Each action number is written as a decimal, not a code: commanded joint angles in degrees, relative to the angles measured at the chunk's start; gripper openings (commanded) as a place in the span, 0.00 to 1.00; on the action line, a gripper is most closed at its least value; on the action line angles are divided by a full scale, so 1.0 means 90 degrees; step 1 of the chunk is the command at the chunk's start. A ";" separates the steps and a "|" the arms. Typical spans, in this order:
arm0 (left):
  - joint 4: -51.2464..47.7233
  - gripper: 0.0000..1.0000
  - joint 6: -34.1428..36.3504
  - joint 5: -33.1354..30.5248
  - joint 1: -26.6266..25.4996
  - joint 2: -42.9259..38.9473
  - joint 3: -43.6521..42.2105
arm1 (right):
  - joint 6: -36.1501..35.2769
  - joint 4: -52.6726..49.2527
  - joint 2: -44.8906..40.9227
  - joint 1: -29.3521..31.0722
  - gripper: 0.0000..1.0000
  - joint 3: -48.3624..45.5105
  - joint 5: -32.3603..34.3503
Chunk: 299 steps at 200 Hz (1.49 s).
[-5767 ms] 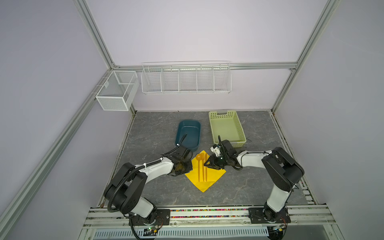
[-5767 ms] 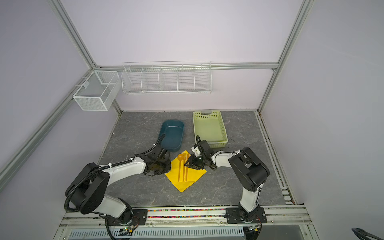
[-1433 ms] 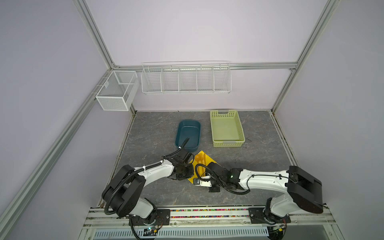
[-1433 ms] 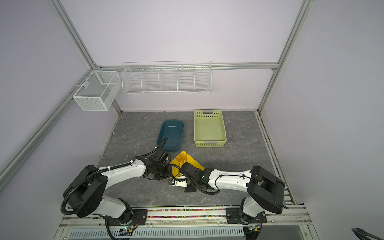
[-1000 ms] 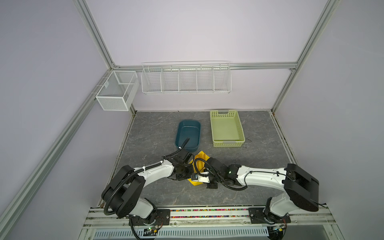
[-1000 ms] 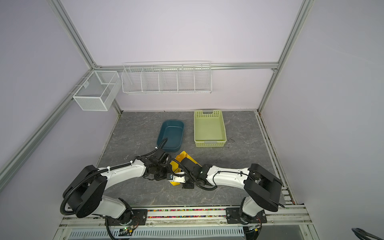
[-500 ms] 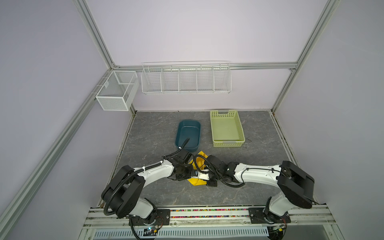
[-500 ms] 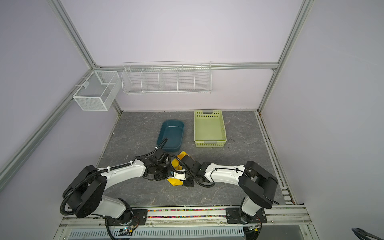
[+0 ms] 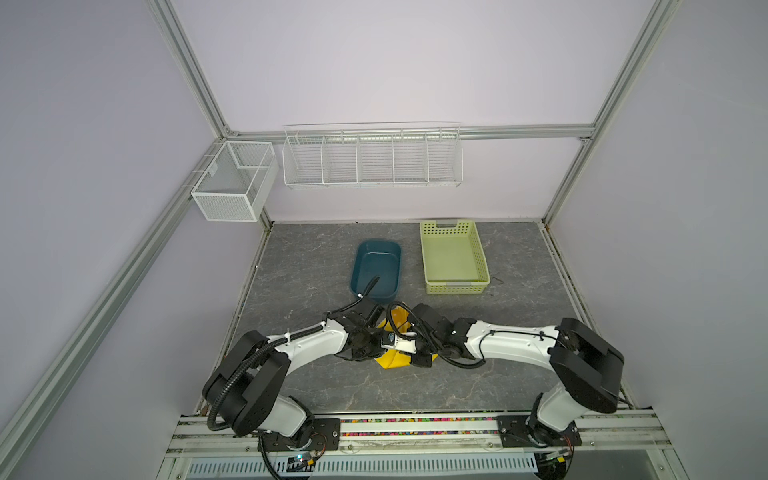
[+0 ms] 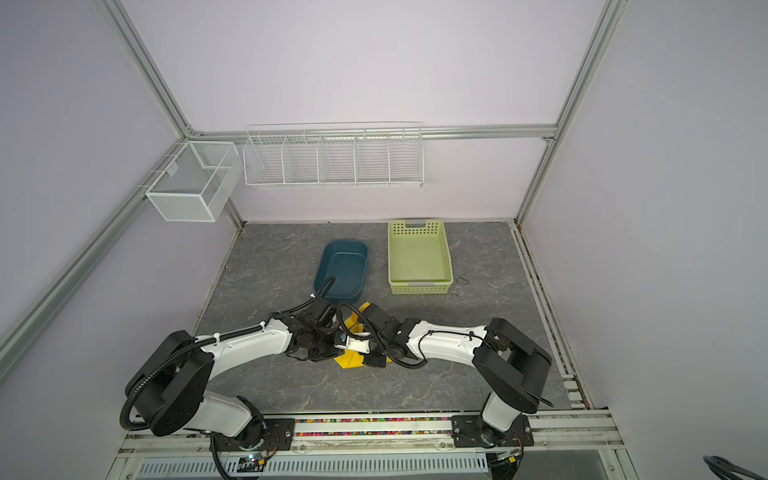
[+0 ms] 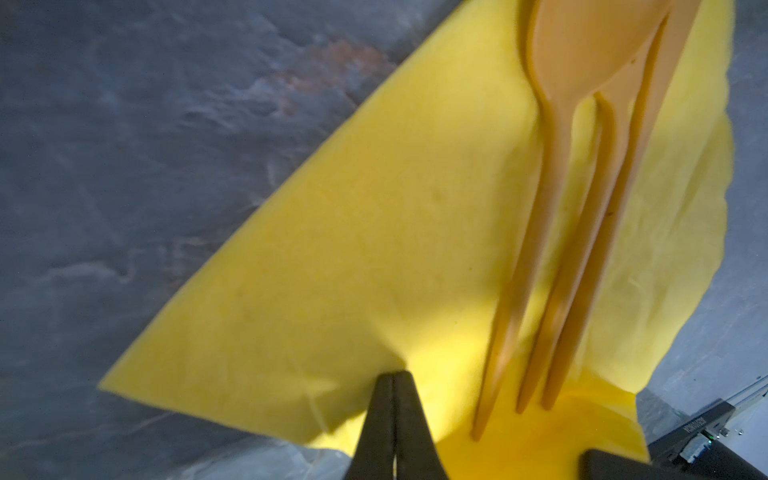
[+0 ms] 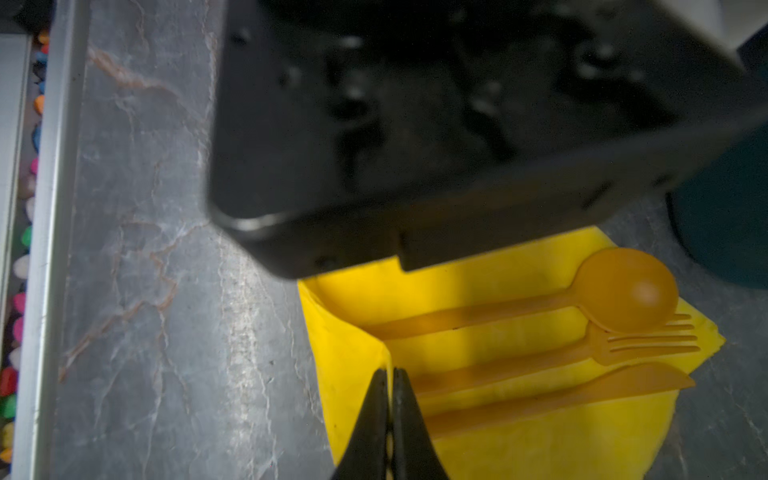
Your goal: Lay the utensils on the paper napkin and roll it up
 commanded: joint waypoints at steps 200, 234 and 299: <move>-0.0612 0.02 0.0035 -0.0193 -0.0028 -0.0233 0.0174 | 0.0312 0.0304 0.0689 -0.0382 0.09 0.0168 -0.0341; -0.0680 0.07 -0.0051 -0.0216 -0.0028 -0.0546 0.0203 | 0.0321 0.0294 0.0733 -0.0389 0.09 0.0170 -0.0368; -0.0470 0.12 -0.0491 -0.0032 -0.0028 -0.1282 -0.0244 | 0.0377 0.0294 0.0777 -0.0391 0.09 0.0196 -0.0564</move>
